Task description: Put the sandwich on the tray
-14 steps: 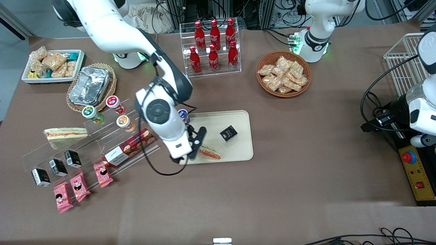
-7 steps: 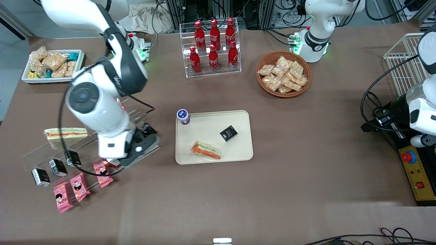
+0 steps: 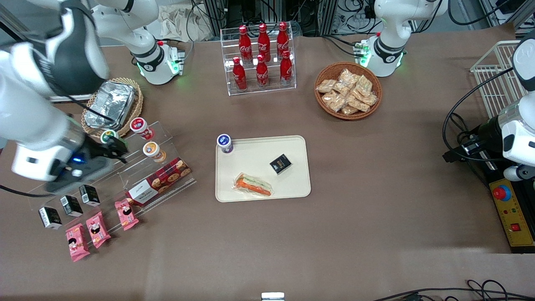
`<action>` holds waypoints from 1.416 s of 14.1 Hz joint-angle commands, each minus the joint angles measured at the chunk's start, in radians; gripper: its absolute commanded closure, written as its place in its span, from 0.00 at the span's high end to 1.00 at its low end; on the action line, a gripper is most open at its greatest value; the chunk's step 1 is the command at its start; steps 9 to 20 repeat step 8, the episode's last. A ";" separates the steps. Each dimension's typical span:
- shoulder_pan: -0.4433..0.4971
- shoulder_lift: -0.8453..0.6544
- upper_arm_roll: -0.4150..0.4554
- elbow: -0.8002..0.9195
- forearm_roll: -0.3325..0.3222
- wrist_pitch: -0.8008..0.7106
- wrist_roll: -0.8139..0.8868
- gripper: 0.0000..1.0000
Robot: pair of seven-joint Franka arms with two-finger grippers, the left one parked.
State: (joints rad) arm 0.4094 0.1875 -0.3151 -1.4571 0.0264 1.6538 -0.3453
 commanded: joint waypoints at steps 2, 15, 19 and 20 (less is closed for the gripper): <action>-0.035 -0.039 -0.102 0.004 0.081 -0.075 0.057 1.00; -0.096 -0.023 -0.104 0.006 0.072 -0.069 0.060 1.00; -0.096 -0.023 -0.104 0.006 0.072 -0.069 0.060 1.00; -0.096 -0.023 -0.104 0.006 0.072 -0.069 0.060 1.00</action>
